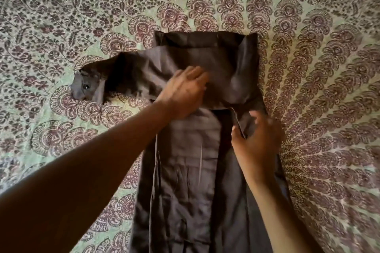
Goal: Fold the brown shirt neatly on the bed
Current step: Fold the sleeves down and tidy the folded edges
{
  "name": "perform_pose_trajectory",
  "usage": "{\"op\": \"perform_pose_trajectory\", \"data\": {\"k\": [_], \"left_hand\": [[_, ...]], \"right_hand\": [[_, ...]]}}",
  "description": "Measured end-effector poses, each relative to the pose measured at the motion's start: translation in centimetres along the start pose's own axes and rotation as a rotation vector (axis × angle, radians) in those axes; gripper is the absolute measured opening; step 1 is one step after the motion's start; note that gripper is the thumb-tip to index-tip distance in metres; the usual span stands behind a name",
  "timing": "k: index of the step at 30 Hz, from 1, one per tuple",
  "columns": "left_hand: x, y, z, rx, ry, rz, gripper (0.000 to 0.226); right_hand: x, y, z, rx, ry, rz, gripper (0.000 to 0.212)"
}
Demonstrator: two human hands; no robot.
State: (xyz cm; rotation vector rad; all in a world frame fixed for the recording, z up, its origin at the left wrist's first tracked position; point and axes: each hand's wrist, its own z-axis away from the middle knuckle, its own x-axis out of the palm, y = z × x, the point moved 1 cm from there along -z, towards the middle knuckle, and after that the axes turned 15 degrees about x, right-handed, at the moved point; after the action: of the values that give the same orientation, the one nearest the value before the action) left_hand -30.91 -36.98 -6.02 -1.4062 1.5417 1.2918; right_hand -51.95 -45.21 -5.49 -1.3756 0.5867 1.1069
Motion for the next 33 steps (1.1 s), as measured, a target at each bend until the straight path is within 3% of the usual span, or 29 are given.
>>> {"op": "perform_pose_trajectory", "data": {"k": [3, 5, 7, 11, 15, 20, 25, 33], "left_hand": [[1.8, 3.9, -1.8, 0.041, -0.087, 0.129, 0.045], [3.0, 5.9, -2.0, 0.004, -0.217, 0.285, 0.070], [3.8, 7.8, -2.0, -0.026, -0.294, 0.333, 0.081], [4.9, 10.3, -2.4, -0.057, -0.336, 0.144, 0.066], [4.4, 10.8, -2.1, -0.120, -0.349, 0.135, 0.042], [3.2, 12.0, -1.9, -0.352, -0.316, 0.277, 0.033], [3.9, 15.8, -0.2, -0.560, -0.244, 0.481, 0.037], [5.0, 24.5, 4.7, -0.658, -0.264, 0.676, 0.020]], "right_hand": [[-0.6, 4.1, 0.8, -0.040, 0.041, 0.290, 0.059], [-0.5, 6.1, 1.3, -0.186, 0.058, 0.366, 0.051], [-0.4, 6.9, 1.2, -0.311, 0.092, 0.391, 0.033], [0.1, 5.9, 1.3, -0.369, 0.112, 0.321, 0.015], [0.4, 6.0, 3.6, -0.341, 0.017, 0.237, 0.024], [-3.0, 12.7, 8.9, -0.102, -0.012, 0.409, 0.049], [-5.1, 18.7, 15.1, -0.094, 0.005, 0.480, 0.029], [-5.2, 19.7, 17.7, -0.076, -0.052, 0.458, 0.035]]}}
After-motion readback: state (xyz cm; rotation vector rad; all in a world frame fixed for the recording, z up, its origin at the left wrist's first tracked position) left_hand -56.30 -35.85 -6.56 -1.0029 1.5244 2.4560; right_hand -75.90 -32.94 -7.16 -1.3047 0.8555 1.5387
